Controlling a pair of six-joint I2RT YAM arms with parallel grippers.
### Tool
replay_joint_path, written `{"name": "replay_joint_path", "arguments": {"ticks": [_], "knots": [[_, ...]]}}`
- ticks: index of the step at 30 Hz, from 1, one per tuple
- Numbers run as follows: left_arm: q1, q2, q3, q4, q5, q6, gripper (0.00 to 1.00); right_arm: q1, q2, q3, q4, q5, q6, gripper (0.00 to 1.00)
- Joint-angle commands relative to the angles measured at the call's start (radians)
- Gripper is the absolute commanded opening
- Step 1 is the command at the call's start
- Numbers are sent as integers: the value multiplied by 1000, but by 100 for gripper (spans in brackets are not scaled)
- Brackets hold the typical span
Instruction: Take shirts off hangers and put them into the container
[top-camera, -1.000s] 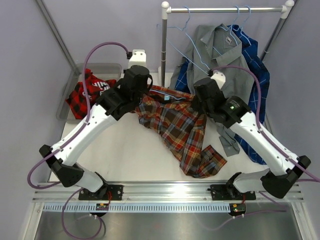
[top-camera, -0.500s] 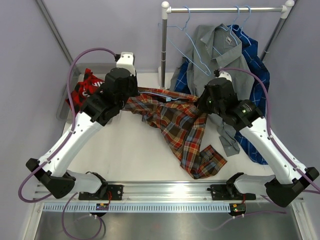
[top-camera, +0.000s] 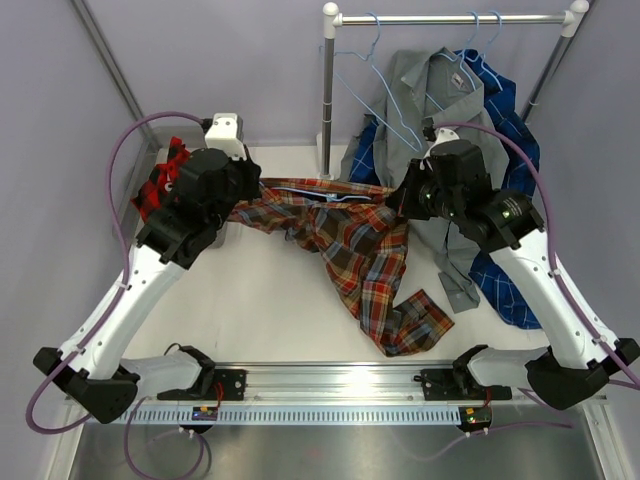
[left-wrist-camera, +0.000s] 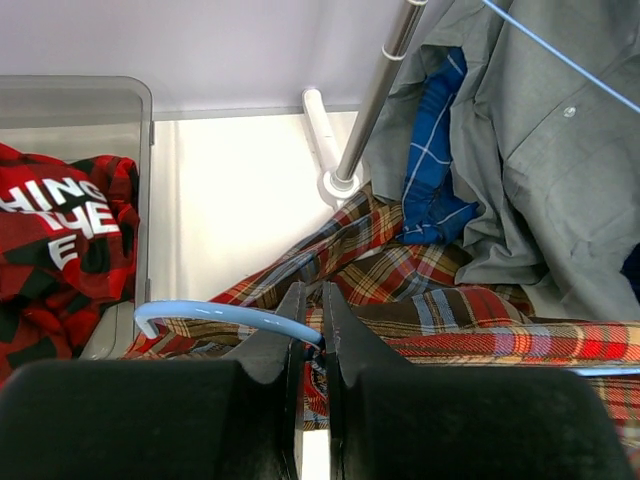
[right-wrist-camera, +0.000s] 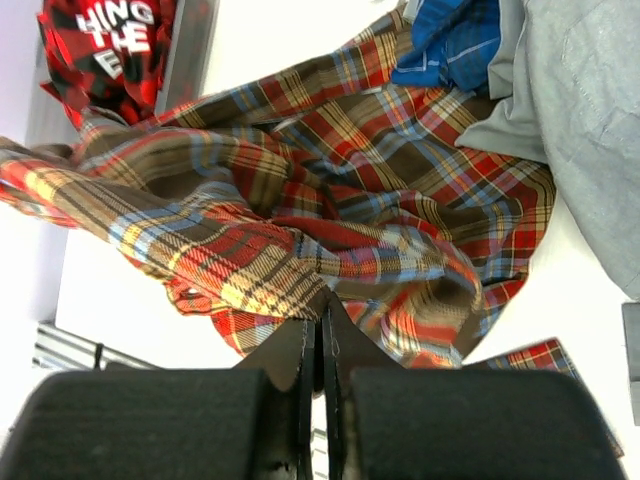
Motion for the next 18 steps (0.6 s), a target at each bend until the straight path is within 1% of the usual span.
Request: {"name": "replay_joint_path", "arguments": {"ticks": [1,3,6,10,12,15,17,18], "knots": [[90,-61,13,-75,-176,108,0,-87,-16,-21,-132,104,-102,0],[90,-68,14,-73,-156,107,0,-88,1,-39,-134,71,-105,0],[90,-99,0,-55,-87,110,0,-88,7,-96,-100,25,-99,0],[90,-130,-13,-12,53,116,0,-88,6,-161,-40,-40,-88,0],[90,-137,0,-7,76,98,0,-88,7,-182,3,-75,-90,0],[90,-131,39,-7,117,58,0,-88,3,-230,61,-182,-102,0],[89,-125,63,-4,182,-7,0,-85,-6,-276,95,-236,-113,0],[90,-114,72,1,215,-31,0,-82,-10,-294,134,-290,-108,0]]}}
